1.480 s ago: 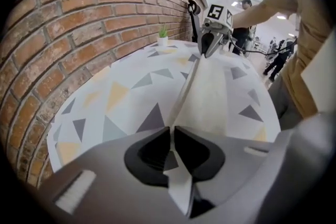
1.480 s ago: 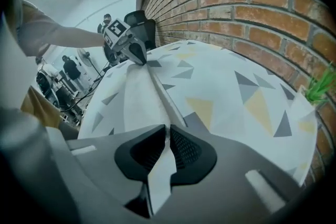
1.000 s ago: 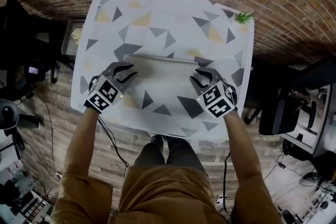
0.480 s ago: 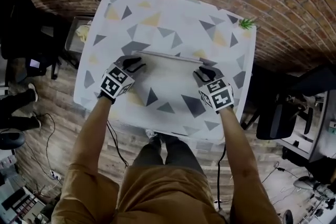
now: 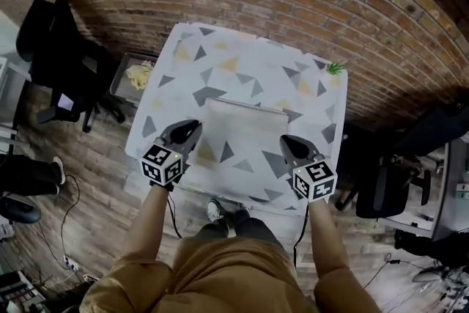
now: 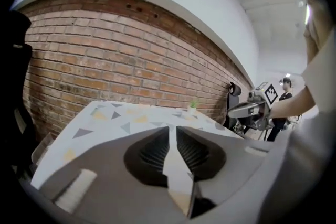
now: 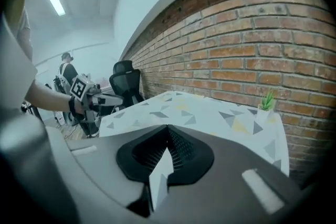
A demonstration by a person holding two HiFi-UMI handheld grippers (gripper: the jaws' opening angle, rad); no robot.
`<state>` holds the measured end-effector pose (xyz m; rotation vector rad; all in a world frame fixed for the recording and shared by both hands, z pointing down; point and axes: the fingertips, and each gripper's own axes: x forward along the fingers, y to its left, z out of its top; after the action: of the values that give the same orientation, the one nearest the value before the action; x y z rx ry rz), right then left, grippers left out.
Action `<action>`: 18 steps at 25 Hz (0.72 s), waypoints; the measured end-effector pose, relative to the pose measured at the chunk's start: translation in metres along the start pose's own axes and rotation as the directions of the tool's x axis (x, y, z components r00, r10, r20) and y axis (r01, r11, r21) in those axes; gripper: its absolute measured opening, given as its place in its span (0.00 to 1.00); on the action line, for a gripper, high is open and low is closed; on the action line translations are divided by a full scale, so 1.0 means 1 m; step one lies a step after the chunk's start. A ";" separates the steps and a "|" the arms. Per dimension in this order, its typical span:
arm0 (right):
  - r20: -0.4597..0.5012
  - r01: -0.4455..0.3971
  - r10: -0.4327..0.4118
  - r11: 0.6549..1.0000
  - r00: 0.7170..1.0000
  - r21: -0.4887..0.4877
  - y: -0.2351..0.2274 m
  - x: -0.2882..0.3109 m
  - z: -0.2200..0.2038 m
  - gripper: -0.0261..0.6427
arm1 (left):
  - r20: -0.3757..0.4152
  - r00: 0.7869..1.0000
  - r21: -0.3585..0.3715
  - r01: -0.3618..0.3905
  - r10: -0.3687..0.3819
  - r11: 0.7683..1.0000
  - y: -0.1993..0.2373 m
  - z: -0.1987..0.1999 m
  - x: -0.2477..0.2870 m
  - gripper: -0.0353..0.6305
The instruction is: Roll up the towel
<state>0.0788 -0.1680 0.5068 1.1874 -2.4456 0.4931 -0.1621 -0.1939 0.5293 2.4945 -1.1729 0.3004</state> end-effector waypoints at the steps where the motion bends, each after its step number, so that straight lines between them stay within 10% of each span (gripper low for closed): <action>1: 0.028 0.012 -0.012 1.000 1.000 0.019 0.005 -0.008 0.005 0.04 | 0.010 1.000 0.000 -0.025 0.025 1.000 0.000 0.001 -0.013 0.20; 18: 0.361 0.161 -0.165 0.986 0.918 0.040 0.046 -0.141 0.083 0.04 | 0.319 0.936 0.210 -0.225 0.151 0.951 -0.046 0.128 -0.172 0.14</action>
<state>0.1081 -0.0859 0.3612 1.5931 -2.6106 0.2520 -0.2308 -0.1001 0.3430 2.7117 -1.5915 0.1219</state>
